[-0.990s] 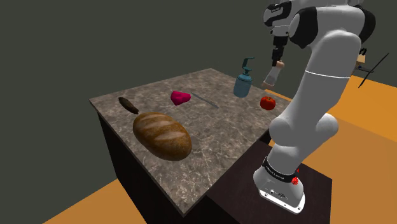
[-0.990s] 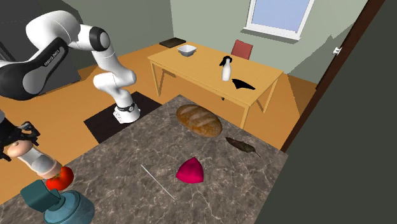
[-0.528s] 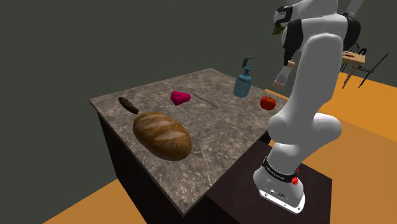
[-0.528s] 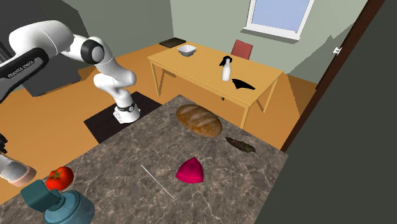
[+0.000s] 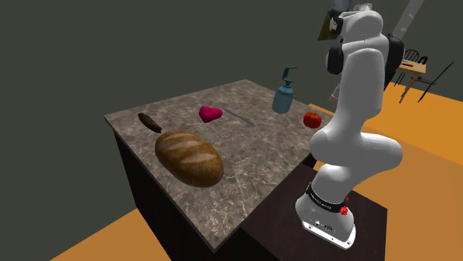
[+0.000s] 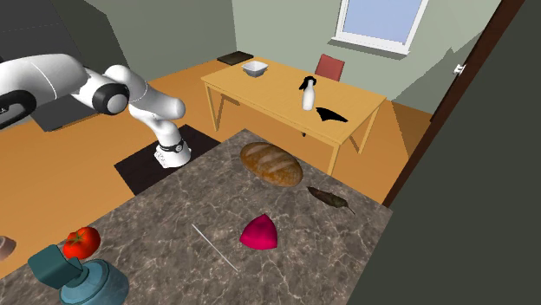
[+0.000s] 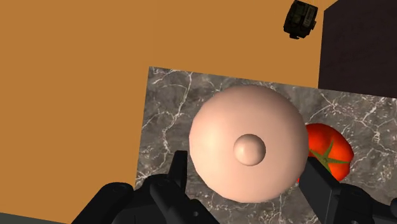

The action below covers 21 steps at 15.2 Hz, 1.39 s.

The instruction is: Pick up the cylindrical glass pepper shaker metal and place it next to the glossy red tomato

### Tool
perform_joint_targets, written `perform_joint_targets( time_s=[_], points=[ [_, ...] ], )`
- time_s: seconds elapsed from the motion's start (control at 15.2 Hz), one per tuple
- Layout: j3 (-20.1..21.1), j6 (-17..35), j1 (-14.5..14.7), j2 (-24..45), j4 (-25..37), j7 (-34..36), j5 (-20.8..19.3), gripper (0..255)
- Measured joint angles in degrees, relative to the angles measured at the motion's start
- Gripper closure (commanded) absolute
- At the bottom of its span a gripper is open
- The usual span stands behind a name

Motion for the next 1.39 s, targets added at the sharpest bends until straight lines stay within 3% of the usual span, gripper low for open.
perform_joint_targets(
  time_s=[1.39],
  points=[
    [0.0,17.7,3.6,-2.3,-20.5,1.0,-0.8,255]
  ],
)
